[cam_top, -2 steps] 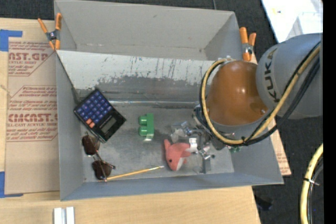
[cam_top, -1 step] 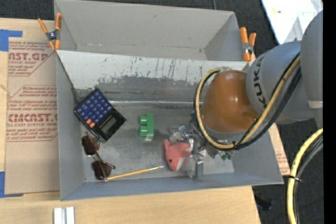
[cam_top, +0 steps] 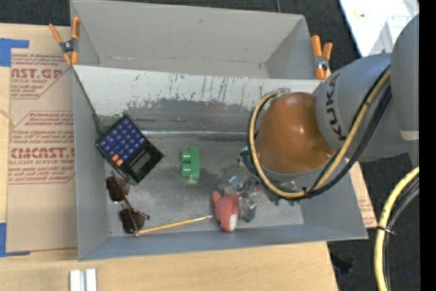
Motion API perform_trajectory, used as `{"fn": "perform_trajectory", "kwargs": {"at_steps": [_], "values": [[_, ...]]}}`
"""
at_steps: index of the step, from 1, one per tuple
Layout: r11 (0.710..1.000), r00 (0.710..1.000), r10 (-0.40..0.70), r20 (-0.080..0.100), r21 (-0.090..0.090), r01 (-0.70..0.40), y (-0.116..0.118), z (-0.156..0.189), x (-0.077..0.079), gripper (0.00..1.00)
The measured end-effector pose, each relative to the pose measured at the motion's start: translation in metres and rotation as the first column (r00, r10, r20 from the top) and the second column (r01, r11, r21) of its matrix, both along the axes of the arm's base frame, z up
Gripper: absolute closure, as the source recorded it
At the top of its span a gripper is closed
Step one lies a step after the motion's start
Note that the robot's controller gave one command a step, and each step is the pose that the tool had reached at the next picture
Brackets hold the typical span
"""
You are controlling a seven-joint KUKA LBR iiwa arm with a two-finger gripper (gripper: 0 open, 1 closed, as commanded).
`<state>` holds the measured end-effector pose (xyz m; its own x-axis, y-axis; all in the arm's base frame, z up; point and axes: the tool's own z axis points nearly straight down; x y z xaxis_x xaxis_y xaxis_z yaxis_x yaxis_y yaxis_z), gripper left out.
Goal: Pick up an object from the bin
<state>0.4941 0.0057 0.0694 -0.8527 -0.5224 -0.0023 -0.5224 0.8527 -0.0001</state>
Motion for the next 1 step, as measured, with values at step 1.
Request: {"fn": "perform_trajectory", "kwargs": {"at_steps": [1], "values": [[1.0,1.0,0.0,0.0,0.0,0.0,0.0,0.0,0.0,1.0]]}}
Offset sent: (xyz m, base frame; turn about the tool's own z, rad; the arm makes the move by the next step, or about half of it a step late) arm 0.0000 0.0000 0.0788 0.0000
